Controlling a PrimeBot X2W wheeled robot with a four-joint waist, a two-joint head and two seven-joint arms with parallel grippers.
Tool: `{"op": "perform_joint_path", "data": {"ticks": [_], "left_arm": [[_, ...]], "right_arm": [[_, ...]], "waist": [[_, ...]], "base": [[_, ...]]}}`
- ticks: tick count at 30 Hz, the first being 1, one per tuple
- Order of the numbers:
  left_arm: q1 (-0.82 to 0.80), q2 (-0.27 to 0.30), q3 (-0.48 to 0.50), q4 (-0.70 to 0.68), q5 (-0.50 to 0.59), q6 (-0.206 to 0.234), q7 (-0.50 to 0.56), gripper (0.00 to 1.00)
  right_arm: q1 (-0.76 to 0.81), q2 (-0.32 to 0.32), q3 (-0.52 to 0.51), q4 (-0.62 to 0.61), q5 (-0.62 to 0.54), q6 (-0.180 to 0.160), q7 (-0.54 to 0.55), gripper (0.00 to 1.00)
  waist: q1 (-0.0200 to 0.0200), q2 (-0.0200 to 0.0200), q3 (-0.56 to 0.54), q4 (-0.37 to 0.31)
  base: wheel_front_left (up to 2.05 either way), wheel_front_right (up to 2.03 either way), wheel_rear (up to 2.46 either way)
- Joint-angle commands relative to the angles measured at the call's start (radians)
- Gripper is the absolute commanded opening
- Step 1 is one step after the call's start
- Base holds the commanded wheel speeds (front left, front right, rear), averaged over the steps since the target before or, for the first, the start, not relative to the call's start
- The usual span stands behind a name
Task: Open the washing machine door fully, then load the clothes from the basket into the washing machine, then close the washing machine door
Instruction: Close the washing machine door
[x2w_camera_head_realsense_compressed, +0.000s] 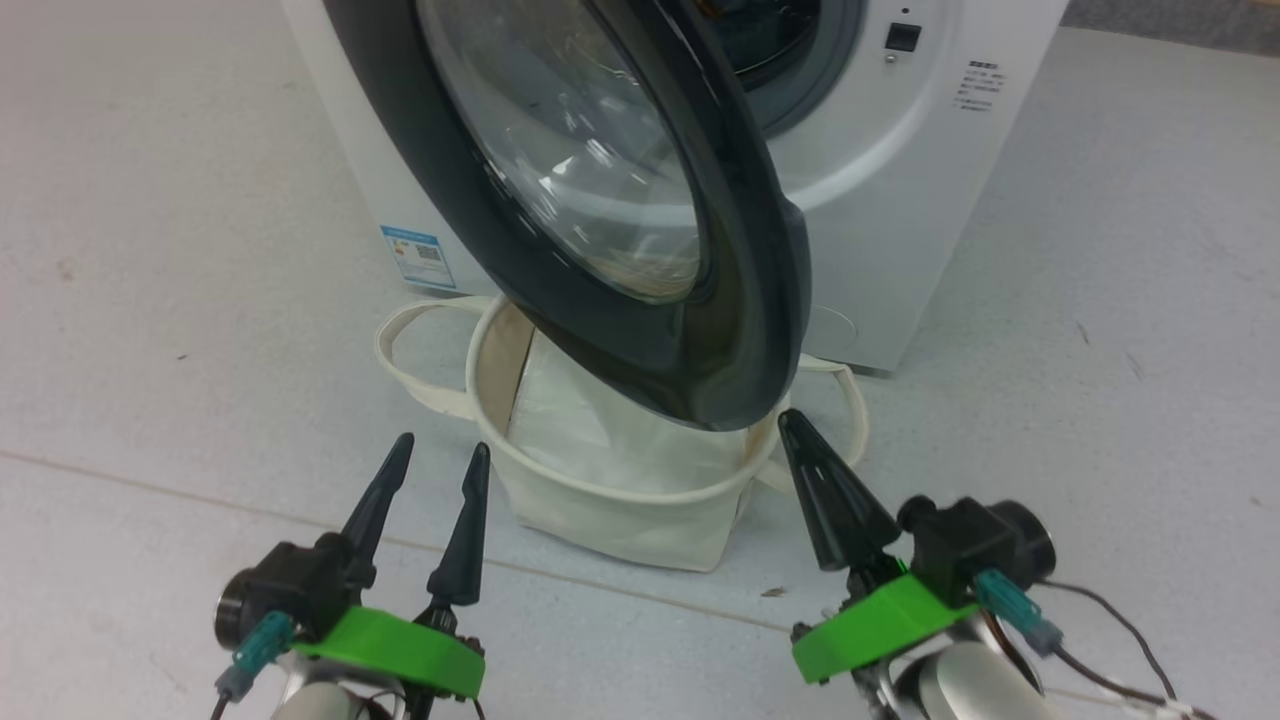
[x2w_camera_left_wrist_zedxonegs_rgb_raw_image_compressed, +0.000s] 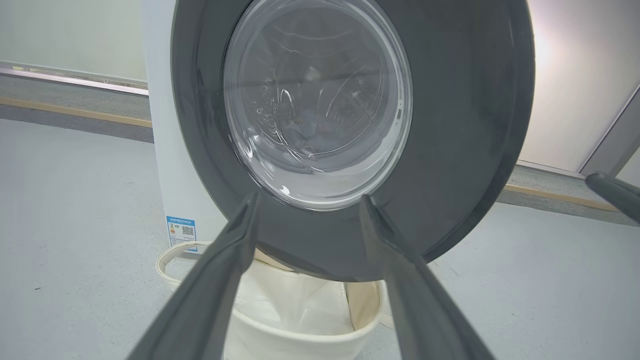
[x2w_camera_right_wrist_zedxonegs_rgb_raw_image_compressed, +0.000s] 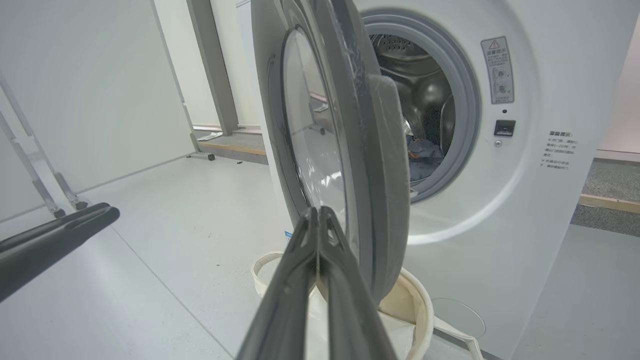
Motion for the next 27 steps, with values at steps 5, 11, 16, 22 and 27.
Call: {"op": "perform_joint_path", "data": {"ticks": [5, 11, 16, 22, 27], "left_arm": [[-0.038, 0.001, 0.027, -0.019, -0.003, -0.007, -0.009, 1.00], [-0.053, 0.000, 0.015, -0.018, -0.024, -0.010, -0.009, 1.00], [-0.071, 0.000, 0.001, -0.032, -0.035, 0.000, -0.009, 1.00], [-0.081, 0.000, -0.012, -0.033, -0.043, 0.007, -0.009, 1.00], [-0.089, 0.000, -0.022, -0.037, -0.049, 0.011, -0.009, 1.00]], "right_arm": [[-0.123, 0.003, 0.029, 0.104, -0.041, 0.001, -0.005, 0.00], [-0.213, 0.014, 0.019, 0.213, -0.064, 0.001, -0.005, 0.00], [-0.271, 0.020, -0.027, 0.247, -0.111, 0.001, -0.005, 0.00], [-0.317, 0.022, -0.042, 0.306, -0.120, 0.001, -0.005, 0.00], [-0.352, 0.024, -0.133, 0.342, -0.125, 0.001, -0.005, 0.00]], "waist": [[0.0000, 0.0000, 0.006, 0.028], [0.0000, 0.0000, 0.025, 0.058], [0.0000, 0.0000, 0.057, 0.076], [0.0000, 0.0000, 0.069, 0.089], [0.0000, 0.0000, 0.079, 0.099]], "base": [[0.00, 0.00, 0.00], [0.00, 0.00, 0.00], [0.00, 0.00, 0.00], [0.00, 0.00, 0.00], [0.00, 0.00, 0.00]]}}
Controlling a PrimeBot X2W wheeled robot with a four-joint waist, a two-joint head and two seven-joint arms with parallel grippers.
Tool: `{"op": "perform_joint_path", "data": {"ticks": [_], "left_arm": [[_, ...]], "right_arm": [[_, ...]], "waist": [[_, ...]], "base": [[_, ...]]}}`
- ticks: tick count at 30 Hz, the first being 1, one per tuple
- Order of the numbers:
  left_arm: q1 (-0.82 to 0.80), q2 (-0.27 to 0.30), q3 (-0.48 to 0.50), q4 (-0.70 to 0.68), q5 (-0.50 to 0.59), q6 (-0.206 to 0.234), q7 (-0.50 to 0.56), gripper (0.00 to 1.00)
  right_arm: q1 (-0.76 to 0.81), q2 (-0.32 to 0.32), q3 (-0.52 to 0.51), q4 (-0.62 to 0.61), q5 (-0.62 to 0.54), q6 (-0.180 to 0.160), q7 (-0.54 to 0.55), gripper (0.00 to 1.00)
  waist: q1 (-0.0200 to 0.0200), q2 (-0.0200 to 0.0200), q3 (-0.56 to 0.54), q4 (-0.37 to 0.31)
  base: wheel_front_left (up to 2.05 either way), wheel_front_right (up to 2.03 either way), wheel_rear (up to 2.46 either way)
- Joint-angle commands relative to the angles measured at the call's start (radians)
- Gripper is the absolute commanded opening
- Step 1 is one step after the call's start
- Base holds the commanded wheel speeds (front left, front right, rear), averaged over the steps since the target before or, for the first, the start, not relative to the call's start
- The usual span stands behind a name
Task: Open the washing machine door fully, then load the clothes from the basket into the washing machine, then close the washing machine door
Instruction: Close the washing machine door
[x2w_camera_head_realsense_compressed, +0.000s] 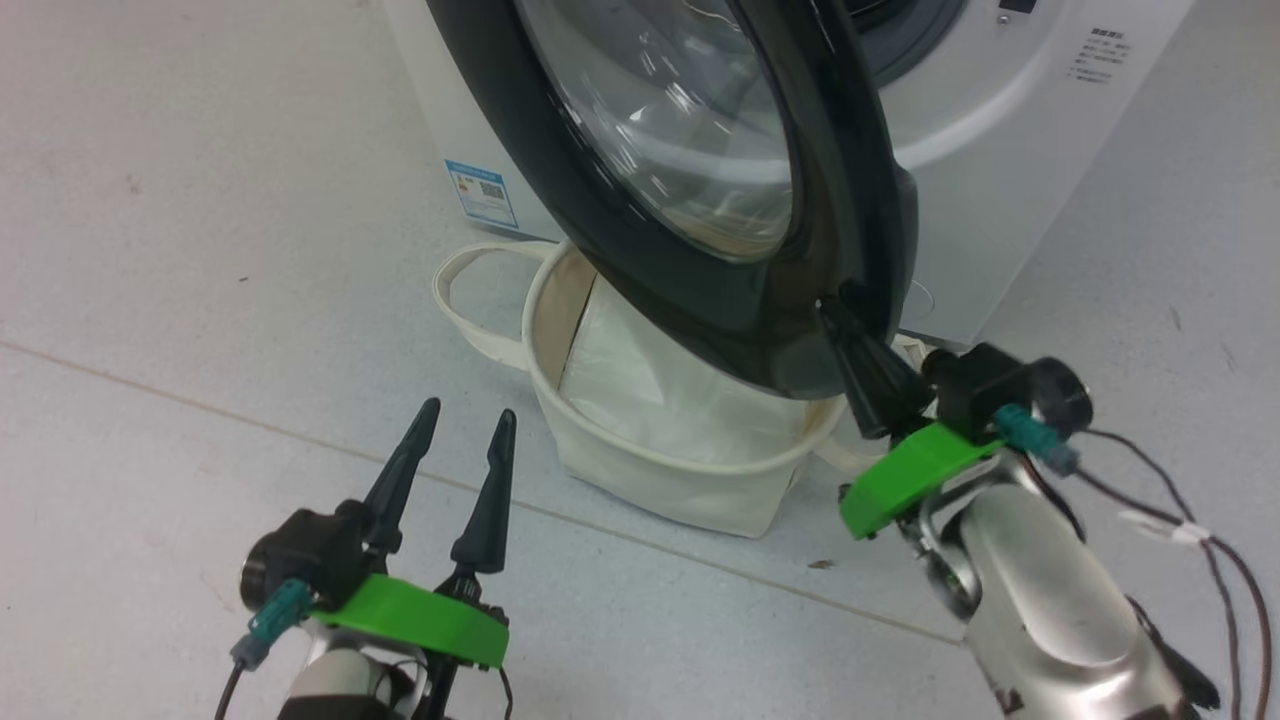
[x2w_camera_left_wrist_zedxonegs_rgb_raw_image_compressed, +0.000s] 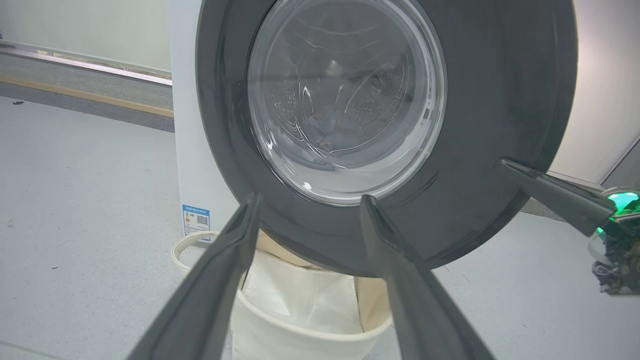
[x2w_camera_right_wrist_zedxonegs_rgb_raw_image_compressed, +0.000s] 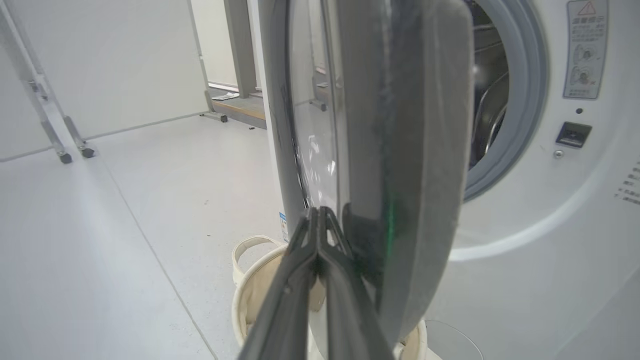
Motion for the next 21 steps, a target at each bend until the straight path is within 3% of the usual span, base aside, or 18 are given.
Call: {"op": "perform_joint_path", "data": {"ticks": [1, 21], "left_arm": [[-0.035, 0.005, 0.027, -0.036, -0.005, 0.002, -0.009, 1.00], [-0.090, 0.005, -0.039, -0.063, -0.070, 0.028, -0.009, 1.00]], "right_arm": [[-0.038, 0.017, -0.001, -0.026, -0.005, 0.000, -0.005, 0.00], [-0.274, -0.016, -0.382, 0.139, -0.134, 0.000, -0.005, 0.00]], "waist": [[0.0000, 0.0000, 0.004, 0.002], [0.0000, 0.0000, 0.146, 0.072]], "base": [[0.00, 0.00, 0.00], [0.00, 0.00, 0.00]]}}
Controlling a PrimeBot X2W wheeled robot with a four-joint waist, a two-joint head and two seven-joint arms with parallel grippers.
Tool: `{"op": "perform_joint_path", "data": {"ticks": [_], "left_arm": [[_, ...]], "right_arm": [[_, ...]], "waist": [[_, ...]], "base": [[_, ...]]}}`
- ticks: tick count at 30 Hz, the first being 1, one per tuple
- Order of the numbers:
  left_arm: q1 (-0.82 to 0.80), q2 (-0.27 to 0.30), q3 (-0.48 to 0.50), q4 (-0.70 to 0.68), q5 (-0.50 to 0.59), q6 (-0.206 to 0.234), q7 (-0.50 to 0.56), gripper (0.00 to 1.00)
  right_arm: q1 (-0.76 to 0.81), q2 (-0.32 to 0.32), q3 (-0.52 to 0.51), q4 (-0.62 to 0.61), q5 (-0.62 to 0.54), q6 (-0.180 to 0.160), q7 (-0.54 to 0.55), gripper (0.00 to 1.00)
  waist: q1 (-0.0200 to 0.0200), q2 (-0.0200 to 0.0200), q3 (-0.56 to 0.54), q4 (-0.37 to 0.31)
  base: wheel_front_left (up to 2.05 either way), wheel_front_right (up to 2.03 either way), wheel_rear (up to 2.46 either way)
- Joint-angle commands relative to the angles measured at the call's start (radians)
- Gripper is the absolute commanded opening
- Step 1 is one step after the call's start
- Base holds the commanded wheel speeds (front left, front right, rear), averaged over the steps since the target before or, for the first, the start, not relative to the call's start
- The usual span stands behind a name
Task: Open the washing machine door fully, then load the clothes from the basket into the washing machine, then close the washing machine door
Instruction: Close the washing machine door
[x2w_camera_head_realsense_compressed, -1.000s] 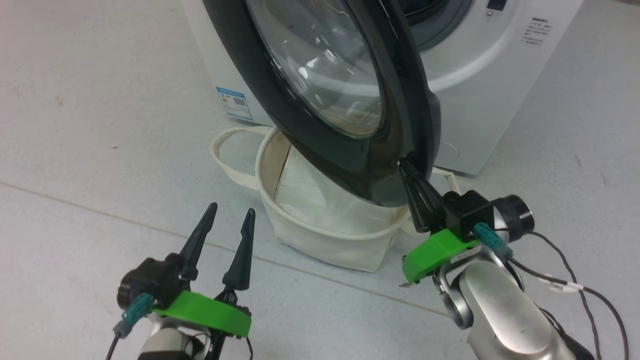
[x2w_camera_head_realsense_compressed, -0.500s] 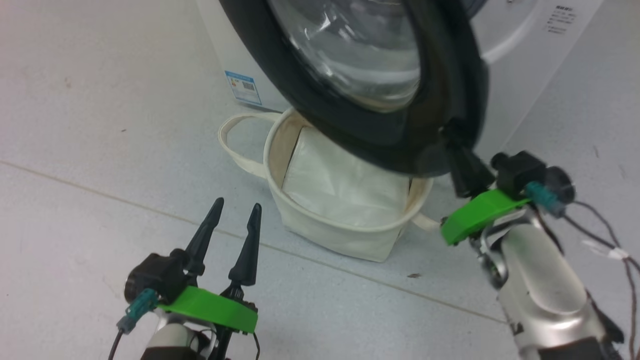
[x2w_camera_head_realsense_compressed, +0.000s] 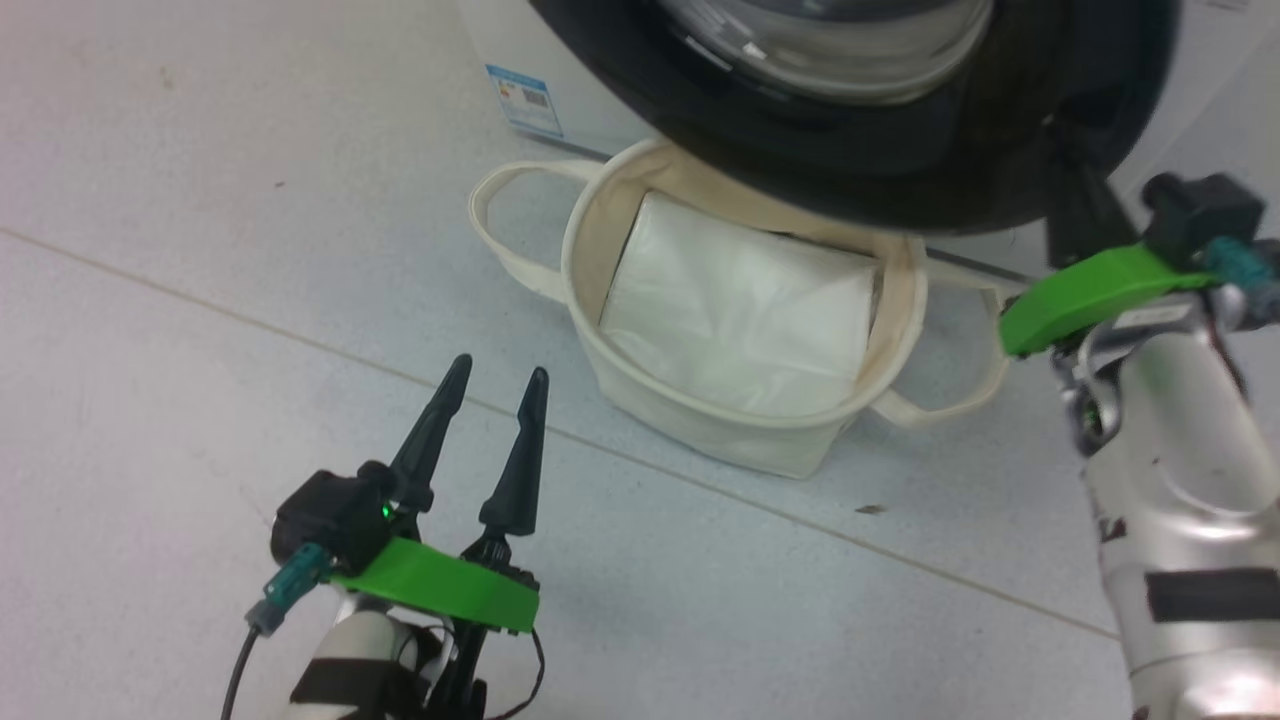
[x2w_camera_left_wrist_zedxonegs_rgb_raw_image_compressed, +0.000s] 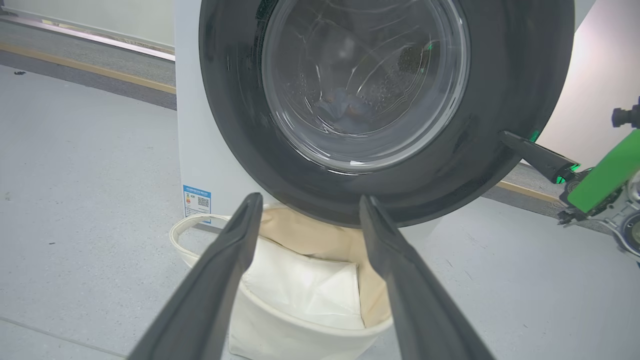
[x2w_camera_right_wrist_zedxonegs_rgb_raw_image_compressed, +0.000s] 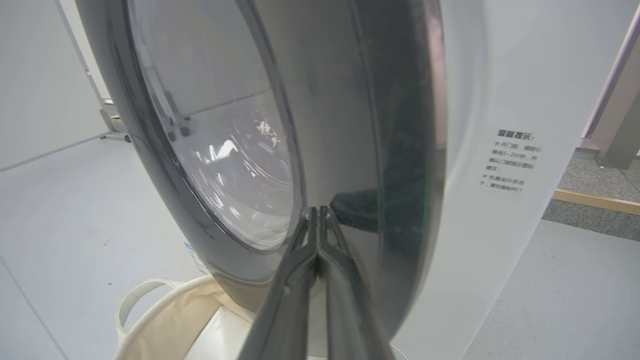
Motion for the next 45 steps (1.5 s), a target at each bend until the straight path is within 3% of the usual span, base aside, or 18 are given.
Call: {"op": "perform_joint_path", "data": {"ticks": [1, 11, 24, 31, 37, 45], "left_arm": [[-0.035, 0.008, 0.018, -0.042, -0.013, 0.012, -0.009, 1.00], [-0.075, 0.008, -0.041, -0.058, -0.058, 0.049, -0.009, 1.00], [-0.094, 0.008, -0.065, -0.082, -0.081, 0.071, -0.009, 1.00], [-0.100, 0.008, -0.072, -0.084, -0.088, 0.079, -0.009, 1.00], [-0.093, 0.008, -0.063, -0.065, -0.086, 0.069, -0.009, 1.00], [-0.053, 0.008, -0.034, -0.005, -0.083, 0.039, -0.009, 1.00]], "right_arm": [[-0.059, -0.013, -0.026, -0.015, -0.036, 0.000, -0.005, 0.00], [-0.213, -0.030, -0.177, 0.039, -0.154, 0.000, -0.005, 0.00], [-0.336, -0.046, -0.270, 0.047, -0.194, 0.000, -0.005, 0.00], [-0.364, -0.024, -0.333, 0.016, -0.198, 0.000, -0.005, 0.00], [-0.312, 0.001, -0.270, 0.017, -0.153, 0.000, -0.005, 0.00], [-0.075, 0.023, 0.018, 0.010, 0.075, 0.000, -0.005, 0.00]], "waist": [[0.0000, 0.0000, 0.030, 0.017], [0.0000, 0.0000, 0.115, 0.065], [0.0000, 0.0000, 0.173, 0.095], [0.0000, 0.0000, 0.183, 0.092], [0.0000, 0.0000, 0.137, 0.064], [0.0000, 0.0000, -0.006, -0.007]], "base": [[0.00, 0.00, 0.00], [0.00, 0.00, 0.00], [0.00, 0.00, 0.00], [0.00, 0.00, 0.00], [0.00, 0.00, 0.00], [0.00, 0.00, 0.00]]}}
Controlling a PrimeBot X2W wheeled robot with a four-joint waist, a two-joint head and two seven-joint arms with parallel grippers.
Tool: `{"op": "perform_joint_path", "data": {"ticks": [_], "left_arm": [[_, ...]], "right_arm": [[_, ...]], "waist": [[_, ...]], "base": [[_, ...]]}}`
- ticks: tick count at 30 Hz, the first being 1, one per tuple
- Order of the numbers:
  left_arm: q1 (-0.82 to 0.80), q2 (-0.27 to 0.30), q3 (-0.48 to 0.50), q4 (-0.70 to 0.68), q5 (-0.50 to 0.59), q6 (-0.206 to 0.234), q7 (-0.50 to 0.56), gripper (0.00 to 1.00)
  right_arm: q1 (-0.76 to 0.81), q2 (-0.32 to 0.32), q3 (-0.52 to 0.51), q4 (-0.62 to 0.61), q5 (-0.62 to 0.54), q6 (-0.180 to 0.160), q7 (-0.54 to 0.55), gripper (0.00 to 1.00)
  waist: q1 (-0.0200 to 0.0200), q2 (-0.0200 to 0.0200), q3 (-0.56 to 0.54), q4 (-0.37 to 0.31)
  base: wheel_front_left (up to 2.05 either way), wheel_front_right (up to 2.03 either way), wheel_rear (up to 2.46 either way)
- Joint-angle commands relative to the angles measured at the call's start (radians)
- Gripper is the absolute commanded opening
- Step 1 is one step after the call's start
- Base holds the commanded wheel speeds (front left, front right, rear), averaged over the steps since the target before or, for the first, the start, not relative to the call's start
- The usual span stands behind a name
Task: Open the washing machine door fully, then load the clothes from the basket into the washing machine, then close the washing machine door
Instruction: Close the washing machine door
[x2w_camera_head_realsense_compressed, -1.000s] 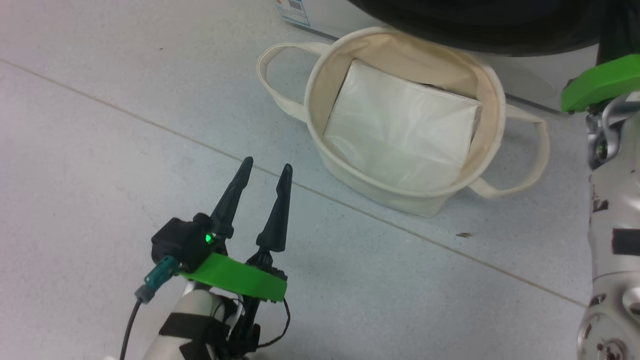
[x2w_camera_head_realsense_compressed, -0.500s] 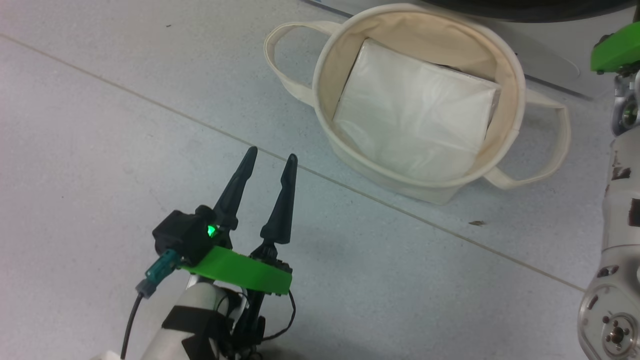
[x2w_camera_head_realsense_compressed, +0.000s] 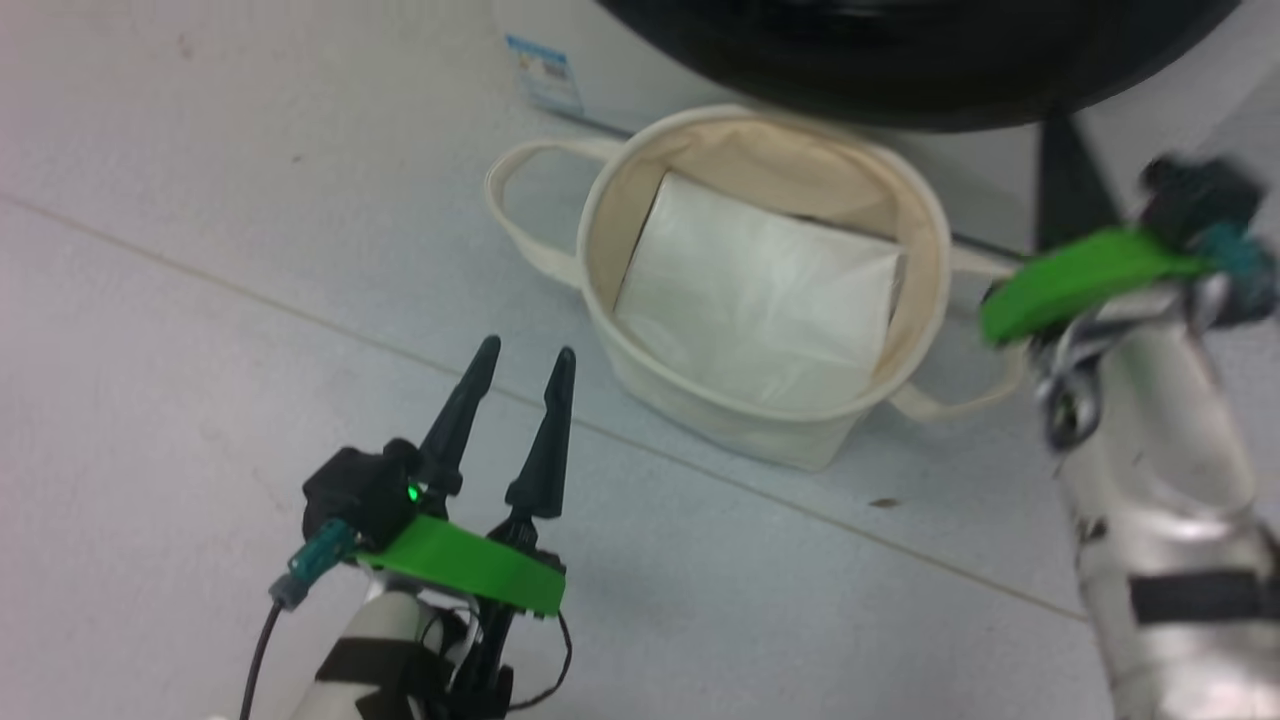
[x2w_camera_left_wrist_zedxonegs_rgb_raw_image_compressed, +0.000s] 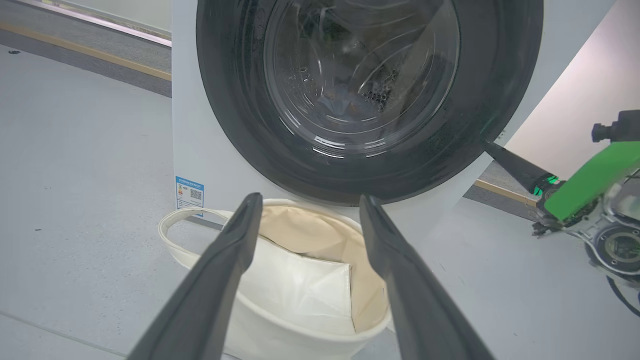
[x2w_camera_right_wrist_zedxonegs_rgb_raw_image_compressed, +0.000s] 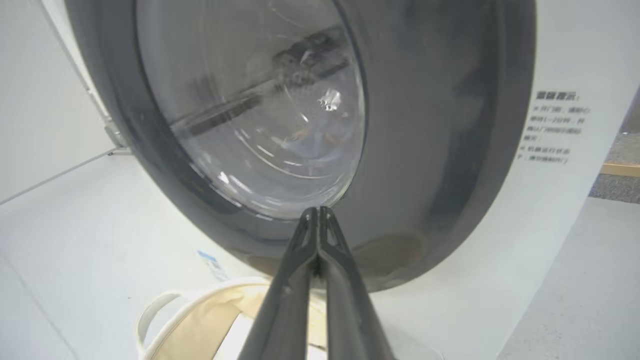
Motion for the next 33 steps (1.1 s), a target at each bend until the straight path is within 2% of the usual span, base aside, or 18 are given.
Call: {"op": "perform_joint_path", "data": {"ticks": [1, 4, 8, 13, 18, 20, 21, 22, 23, 27, 30, 33], "left_arm": [[0.029, 0.015, 0.044, -0.009, 0.002, -0.016, -0.009, 1.00], [0.055, 0.015, 0.041, 0.016, 0.047, -0.040, -0.009, 1.00], [0.105, 0.015, 0.074, 0.017, 0.090, -0.051, -0.009, 1.00], [0.163, 0.015, 0.104, 0.022, 0.115, -0.067, -0.009, 1.00], [0.198, 0.015, 0.114, 0.026, 0.141, -0.080, -0.009, 1.00], [0.208, 0.015, 0.127, 0.025, 0.146, -0.081, -0.009, 1.00], [0.212, 0.015, 0.133, 0.022, 0.142, -0.082, -0.009, 1.00], [0.216, 0.015, 0.137, 0.023, 0.136, -0.083, -0.009, 1.00], [0.221, 0.015, 0.139, 0.027, 0.129, -0.086, -0.009, 1.00], [0.234, 0.015, 0.156, 0.044, 0.134, -0.095, -0.009, 1.00], [0.237, 0.015, 0.166, 0.052, 0.140, -0.097, -0.009, 1.00], [0.236, 0.015, 0.176, 0.078, 0.139, -0.081, -0.009, 1.00]], "right_arm": [[0.069, 0.025, 0.093, -0.061, 0.040, -0.002, -0.005, 0.00], [0.191, 0.025, 0.190, -0.125, 0.090, -0.002, -0.005, 0.00], [0.343, 0.026, 0.259, -0.228, 0.120, -0.002, -0.005, 0.00], [0.509, 0.027, 0.252, -0.358, 0.163, -0.002, -0.005, 0.00], [0.630, 0.028, 0.214, -0.448, 0.156, -0.002, -0.005, 0.00], [0.676, 0.028, 0.187, -0.491, 0.154, -0.002, -0.005, 0.20], [0.696, 0.029, 0.171, -0.511, 0.157, -0.002, -0.005, 0.25], [0.714, 0.029, 0.157, -0.526, 0.162, -0.002, -0.005, 0.77], [0.729, 0.029, 0.145, -0.542, 0.169, -0.002, -0.005, 0.98], [0.776, 0.029, 0.110, -0.604, 0.171, -0.002, -0.005, 1.00], [0.804, 0.029, 0.144, -0.585, 0.181, -0.002, -0.005, 1.00], [0.807, 0.029, 0.153, -0.578, 0.159, -0.002, -0.005, 1.00]], "waist": [[-0.0001, 0.0000, -0.087, -0.055], [-0.0001, 0.0000, -0.150, -0.092], [-0.0001, 0.0000, -0.227, -0.151], [-0.0001, 0.0000, -0.309, -0.220], [-0.0001, 0.0000, -0.348, -0.263], [-0.0001, 0.0000, -0.354, -0.281], [-0.0001, 0.0000, -0.355, -0.287], [-0.0001, 0.0000, -0.357, -0.293], [-0.0001, 0.0000, -0.359, -0.299], [-0.0001, 0.0000, -0.363, -0.324], [-0.0001, 0.0000, -0.364, -0.331], [-0.0001, 0.0000, -0.363, -0.338]], "base": [[0.00, 0.00, 0.00], [0.00, 0.00, 0.00], [0.00, 0.00, 0.00], [0.00, 0.00, 0.00], [0.00, 0.00, 0.00], [0.00, 0.00, 0.00], [0.00, 0.00, 0.00], [0.00, 0.00, 0.00], [0.00, 0.00, 0.00], [0.00, 0.00, 0.00], [0.00, 0.00, 0.00], [0.00, 0.00, 0.00]]}}
